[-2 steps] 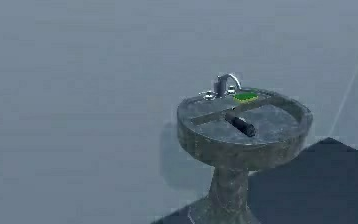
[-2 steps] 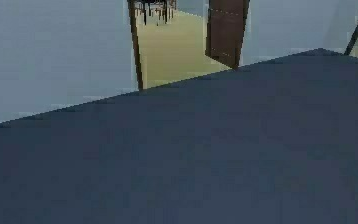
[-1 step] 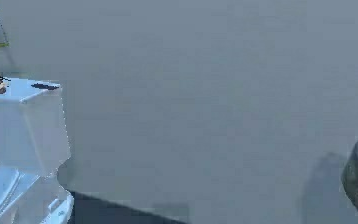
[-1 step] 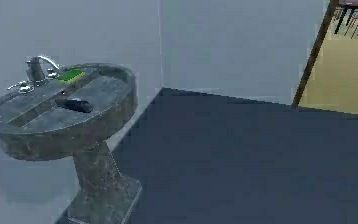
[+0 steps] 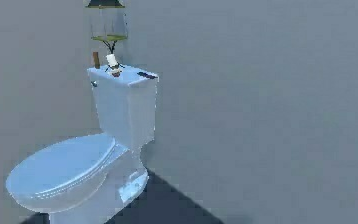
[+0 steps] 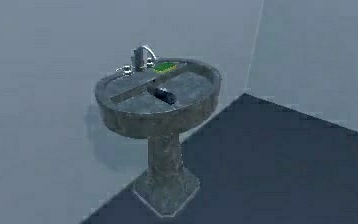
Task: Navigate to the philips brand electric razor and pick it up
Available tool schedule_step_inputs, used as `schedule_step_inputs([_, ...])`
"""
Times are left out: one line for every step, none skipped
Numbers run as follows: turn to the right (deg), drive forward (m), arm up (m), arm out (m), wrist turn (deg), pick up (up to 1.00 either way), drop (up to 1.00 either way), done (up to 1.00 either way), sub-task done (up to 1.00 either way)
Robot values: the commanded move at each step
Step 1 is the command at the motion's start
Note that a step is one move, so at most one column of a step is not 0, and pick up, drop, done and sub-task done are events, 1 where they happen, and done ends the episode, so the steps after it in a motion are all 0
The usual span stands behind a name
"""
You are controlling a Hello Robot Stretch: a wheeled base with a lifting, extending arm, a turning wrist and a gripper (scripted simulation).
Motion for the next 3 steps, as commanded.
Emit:
schedule_step_inputs([45.0, 0.00, 0.00, 0.00, 0.0, 0.00, 0.00, 0.00, 0.00])
schedule_step_inputs([45.0, 0.00, 0.00, 0.00, 0.0, 0.00, 0.00, 0.00, 0.00])
schedule_step_inputs([21.0, 0.00, 0.00, 0.00, 0.0, 0.00, 0.00, 0.00, 0.00])
